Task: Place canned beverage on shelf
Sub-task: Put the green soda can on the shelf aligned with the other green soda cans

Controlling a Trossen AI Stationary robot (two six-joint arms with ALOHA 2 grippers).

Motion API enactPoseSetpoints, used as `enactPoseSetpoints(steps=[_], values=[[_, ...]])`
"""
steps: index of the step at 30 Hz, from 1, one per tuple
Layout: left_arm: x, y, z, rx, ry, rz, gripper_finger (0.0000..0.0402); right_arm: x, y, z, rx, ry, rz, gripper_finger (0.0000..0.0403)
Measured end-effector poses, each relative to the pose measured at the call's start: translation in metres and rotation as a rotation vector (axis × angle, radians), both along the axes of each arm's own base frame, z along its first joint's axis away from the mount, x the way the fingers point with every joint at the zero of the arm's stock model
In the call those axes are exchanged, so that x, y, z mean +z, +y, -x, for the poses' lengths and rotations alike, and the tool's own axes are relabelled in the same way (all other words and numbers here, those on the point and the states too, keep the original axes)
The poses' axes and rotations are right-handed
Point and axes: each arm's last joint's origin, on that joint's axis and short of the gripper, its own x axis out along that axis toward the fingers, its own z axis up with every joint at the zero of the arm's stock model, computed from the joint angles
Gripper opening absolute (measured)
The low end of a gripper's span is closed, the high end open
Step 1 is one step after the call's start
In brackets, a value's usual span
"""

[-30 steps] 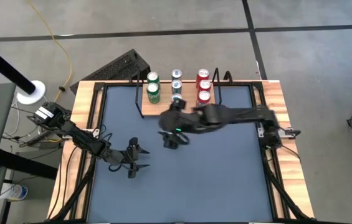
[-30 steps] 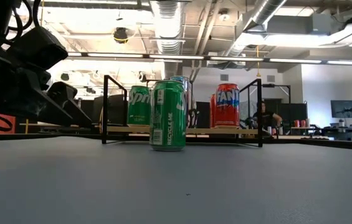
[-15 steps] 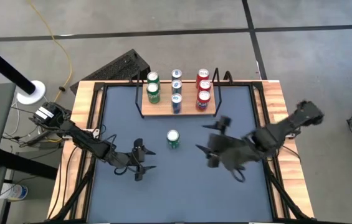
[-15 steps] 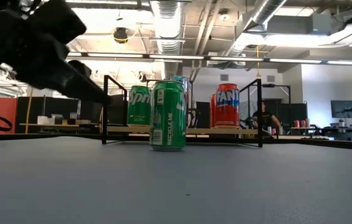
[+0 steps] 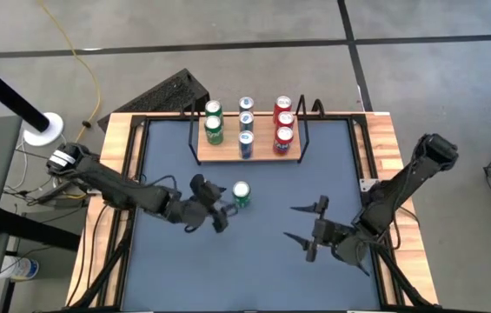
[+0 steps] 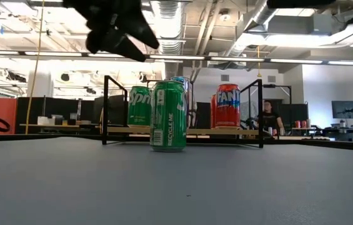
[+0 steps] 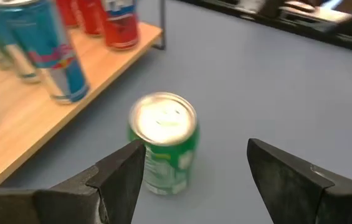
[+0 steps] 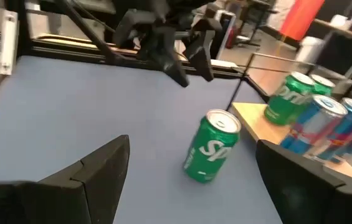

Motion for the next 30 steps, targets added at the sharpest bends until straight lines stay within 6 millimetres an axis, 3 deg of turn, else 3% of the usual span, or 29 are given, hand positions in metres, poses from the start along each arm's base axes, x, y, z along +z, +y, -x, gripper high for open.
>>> enactPoseSetpoints(steps=[6, 12, 17, 22, 30], values=[[0.024, 0.034, -0.019, 0.005, -0.034, 0.167, 0.0269, -0.011, 0.005, -0.003, -0.024, -0.002, 0.017, 0.0344], [0.037, 0.049, -0.026, 0.014, -0.079, 0.229, 0.0269, -0.022, 0.011, -0.011, -0.092, -0.033, 0.038, 0.0344], [0.030, 0.057, -0.030, 0.087, -0.074, 0.243, 0.0269, -0.035, 0.019, -0.019, -0.110, -0.037, 0.076, 0.0344], [0.012, 0.065, -0.045, 0.131, -0.064, 0.203, 0.0269, -0.027, 0.024, -0.024, -0.105, -0.049, 0.100, 0.0344], [-0.010, 0.067, -0.054, 0.187, 0.010, 0.120, 0.0269, -0.031, 0.022, -0.024, -0.093, -0.015, 0.121, 0.0344]])
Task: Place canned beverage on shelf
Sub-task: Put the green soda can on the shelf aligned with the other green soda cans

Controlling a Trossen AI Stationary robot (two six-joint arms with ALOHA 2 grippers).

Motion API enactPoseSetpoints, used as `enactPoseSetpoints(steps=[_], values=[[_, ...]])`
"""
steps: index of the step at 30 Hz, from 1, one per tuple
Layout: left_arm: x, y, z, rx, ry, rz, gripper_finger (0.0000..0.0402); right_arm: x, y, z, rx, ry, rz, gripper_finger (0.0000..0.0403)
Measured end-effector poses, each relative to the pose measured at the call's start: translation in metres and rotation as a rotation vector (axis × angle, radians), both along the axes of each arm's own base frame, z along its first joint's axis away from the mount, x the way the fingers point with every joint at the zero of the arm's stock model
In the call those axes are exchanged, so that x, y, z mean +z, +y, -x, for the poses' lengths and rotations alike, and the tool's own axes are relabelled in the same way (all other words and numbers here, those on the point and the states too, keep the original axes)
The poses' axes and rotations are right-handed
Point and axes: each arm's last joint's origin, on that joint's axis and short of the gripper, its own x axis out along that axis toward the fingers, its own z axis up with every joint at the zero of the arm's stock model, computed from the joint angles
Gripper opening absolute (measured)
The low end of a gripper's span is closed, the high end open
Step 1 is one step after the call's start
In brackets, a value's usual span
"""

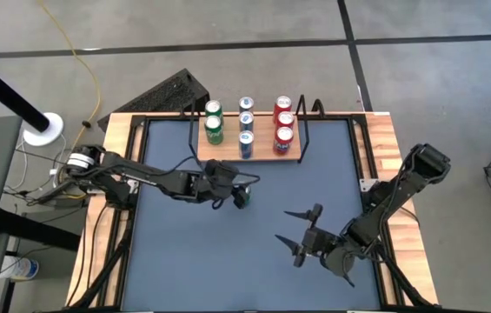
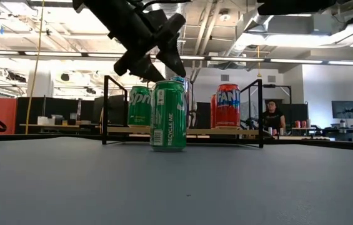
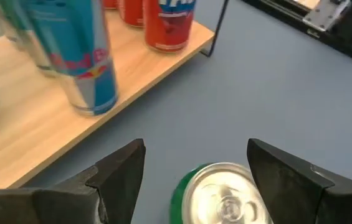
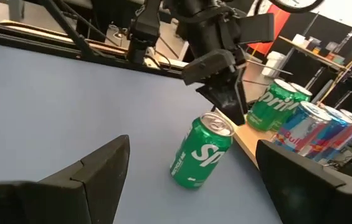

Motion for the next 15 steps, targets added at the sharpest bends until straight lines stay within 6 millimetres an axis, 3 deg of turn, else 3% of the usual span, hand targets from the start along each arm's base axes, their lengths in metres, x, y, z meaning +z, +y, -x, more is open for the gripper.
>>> enactPoseSetpoints(steps=[6, 15], values=[[-0.012, -0.003, -0.003, -0.008, 0.045, -0.006, 0.0269, -0.001, -0.001, -0.001, 0.001, 0.000, -0.018, 0.0344], [-0.013, -0.005, -0.005, -0.004, 0.051, -0.046, 0.0269, -0.009, -0.005, -0.008, 0.005, 0.034, -0.009, 0.0344]])
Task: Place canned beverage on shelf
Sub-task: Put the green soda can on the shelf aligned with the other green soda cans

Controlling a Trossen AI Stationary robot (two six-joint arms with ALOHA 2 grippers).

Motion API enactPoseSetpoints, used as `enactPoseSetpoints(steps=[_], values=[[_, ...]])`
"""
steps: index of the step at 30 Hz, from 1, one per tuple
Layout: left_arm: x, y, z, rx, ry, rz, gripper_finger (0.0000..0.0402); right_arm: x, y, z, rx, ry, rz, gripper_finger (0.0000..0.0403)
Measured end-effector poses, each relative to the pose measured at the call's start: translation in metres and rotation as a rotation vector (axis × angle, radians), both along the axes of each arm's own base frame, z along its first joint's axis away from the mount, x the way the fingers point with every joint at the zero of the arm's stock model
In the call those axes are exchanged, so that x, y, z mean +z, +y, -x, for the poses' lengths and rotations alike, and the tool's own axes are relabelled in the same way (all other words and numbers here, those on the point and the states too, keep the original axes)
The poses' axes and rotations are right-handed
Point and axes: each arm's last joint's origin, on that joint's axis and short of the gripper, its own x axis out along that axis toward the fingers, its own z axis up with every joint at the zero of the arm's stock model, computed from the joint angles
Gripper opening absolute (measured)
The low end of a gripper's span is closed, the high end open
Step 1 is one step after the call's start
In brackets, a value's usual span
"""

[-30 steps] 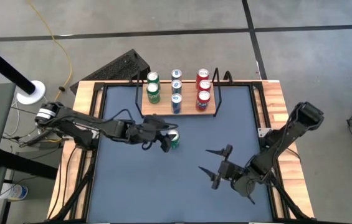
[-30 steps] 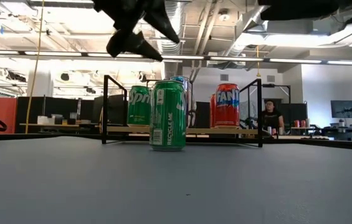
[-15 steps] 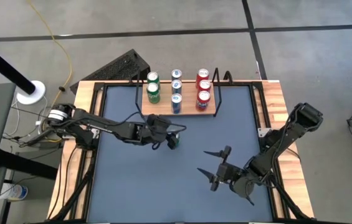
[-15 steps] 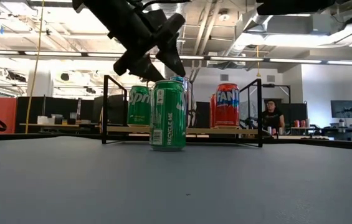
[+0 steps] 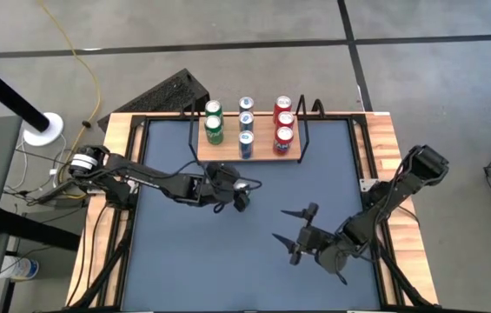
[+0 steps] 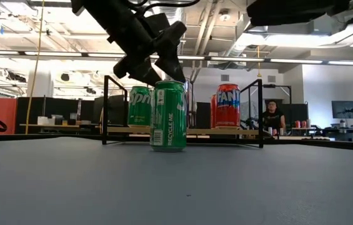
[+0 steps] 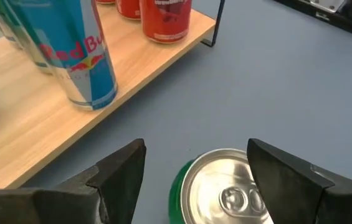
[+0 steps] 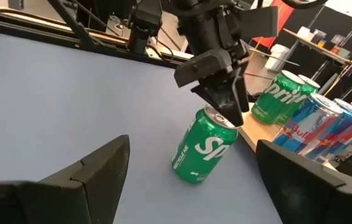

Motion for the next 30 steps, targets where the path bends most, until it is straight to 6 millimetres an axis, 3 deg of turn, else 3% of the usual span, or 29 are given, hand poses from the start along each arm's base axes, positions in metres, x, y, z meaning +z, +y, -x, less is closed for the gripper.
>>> enactPoseSetpoints(steps=[17, 30], values=[[0.001, -0.021, 0.001, -0.120, 0.033, -0.050, 0.0269, 0.001, -0.002, -0.002, -0.001, -0.006, -0.020, 0.0344], [-0.005, -0.017, 0.005, -0.160, 0.144, -0.109, 0.0270, 0.001, -0.002, -0.002, 0.004, -0.004, -0.023, 0.0344]])
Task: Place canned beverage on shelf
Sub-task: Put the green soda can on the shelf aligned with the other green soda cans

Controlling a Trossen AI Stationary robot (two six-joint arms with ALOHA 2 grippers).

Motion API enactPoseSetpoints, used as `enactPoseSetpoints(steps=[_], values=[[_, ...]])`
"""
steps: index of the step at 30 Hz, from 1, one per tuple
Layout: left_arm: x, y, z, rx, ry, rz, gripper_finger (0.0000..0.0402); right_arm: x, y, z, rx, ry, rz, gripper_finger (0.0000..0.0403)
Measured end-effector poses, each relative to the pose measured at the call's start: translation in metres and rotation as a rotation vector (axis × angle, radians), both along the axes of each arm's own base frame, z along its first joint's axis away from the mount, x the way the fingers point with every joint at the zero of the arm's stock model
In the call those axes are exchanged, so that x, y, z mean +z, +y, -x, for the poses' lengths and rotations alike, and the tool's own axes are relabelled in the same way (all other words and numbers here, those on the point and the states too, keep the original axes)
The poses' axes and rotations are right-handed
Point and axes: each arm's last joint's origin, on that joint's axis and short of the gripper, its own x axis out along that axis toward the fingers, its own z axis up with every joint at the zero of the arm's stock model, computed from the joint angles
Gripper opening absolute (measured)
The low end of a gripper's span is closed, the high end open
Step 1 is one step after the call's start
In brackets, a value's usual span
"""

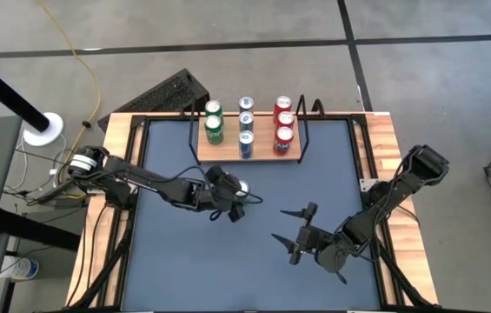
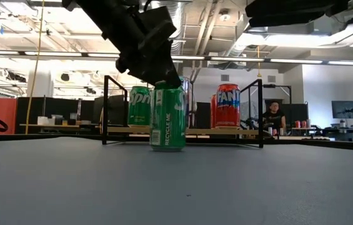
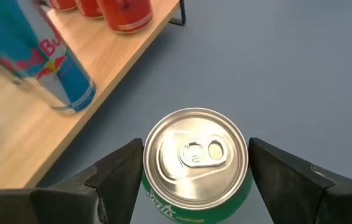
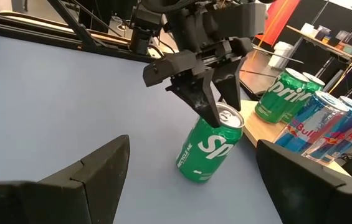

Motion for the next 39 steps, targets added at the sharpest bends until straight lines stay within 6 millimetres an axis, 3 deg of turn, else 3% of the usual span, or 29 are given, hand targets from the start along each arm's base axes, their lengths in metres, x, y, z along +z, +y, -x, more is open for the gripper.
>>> enactPoseSetpoints(steps=[12, 19, 25, 33, 39], values=[[-0.002, 0.020, -0.004, -0.375, 0.150, -0.044, 0.0270, 0.000, 0.000, 0.000, 0.014, 0.003, -0.007, 0.0344], [0.002, 0.033, -0.001, -0.577, 0.160, 0.037, 0.0270, 0.000, 0.000, 0.000, 0.014, 0.003, -0.007, 0.0344], [0.003, 0.055, 0.003, -0.500, 0.172, 0.075, 0.0269, 0.000, 0.001, 0.000, 0.018, 0.004, -0.008, 0.0344], [0.008, 0.067, 0.004, -0.437, 0.165, 0.028, 0.0269, 0.000, 0.001, 0.000, 0.019, 0.003, -0.009, 0.0344], [0.027, 0.074, 0.017, -0.347, 0.109, 0.044, 0.0269, 0.000, 0.001, 0.000, 0.019, 0.003, -0.010, 0.0344]])
